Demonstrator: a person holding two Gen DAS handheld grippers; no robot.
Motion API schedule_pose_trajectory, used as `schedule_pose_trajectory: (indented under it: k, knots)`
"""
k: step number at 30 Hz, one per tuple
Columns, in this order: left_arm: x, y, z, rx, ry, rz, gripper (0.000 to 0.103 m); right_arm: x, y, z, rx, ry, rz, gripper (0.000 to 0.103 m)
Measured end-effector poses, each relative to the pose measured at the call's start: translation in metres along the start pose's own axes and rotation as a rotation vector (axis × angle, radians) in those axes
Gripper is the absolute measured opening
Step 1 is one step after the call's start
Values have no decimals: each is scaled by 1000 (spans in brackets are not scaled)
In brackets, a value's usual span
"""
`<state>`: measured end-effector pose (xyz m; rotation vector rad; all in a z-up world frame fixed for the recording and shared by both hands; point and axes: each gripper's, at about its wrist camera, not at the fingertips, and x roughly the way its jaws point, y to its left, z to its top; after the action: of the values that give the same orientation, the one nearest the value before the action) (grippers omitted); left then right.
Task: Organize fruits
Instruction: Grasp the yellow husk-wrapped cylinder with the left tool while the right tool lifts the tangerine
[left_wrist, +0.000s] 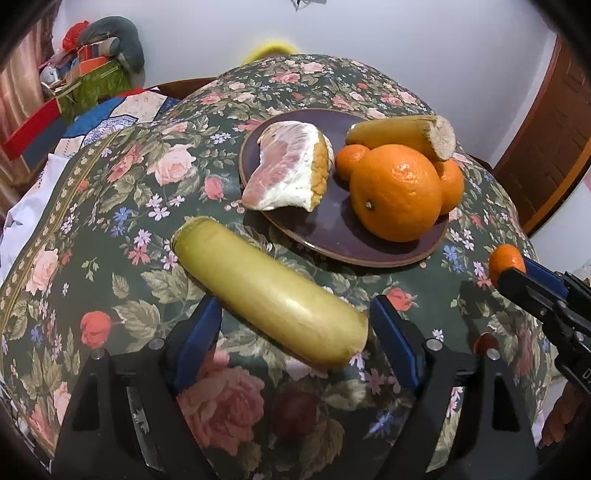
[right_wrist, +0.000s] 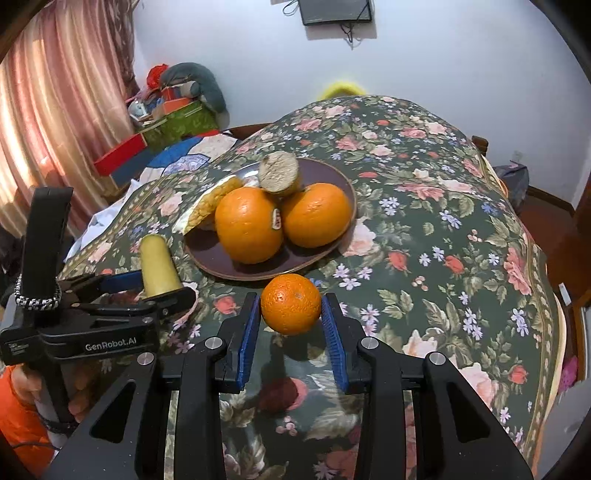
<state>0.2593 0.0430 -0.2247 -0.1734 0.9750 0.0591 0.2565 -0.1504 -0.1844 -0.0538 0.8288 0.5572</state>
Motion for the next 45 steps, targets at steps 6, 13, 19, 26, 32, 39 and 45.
schedule_pose_trajectory:
  k: [6, 13, 19, 26, 32, 39, 45]
  knots:
    - [-8, 6, -3, -6, 0, -44, 65, -1, -2, 1, 11, -5, 5, 31]
    - [-29, 6, -9, 1, -18, -77, 51, -3, 3, 0, 7, -11, 11, 31]
    - [-50, -10, -19, 36, -31, -132, 25, -7, 2, 1, 16, -19, 11, 31]
    - [-58, -43, -33, 119, -7, -129, 2, -16, 1, -2, 24, -28, 9, 31]
    - [-63, -25, -19, 36, -62, -61, 45, -21, -5, -5, 18, -28, -8, 31]
    - [-32, -10, 2, -15, -21, -21, 54, -20, -11, -5, 34, -32, -9, 31]
    - [-5, -11, 6, -43, 7, 18, 57, -16, -14, -8, 30, -22, -11, 31]
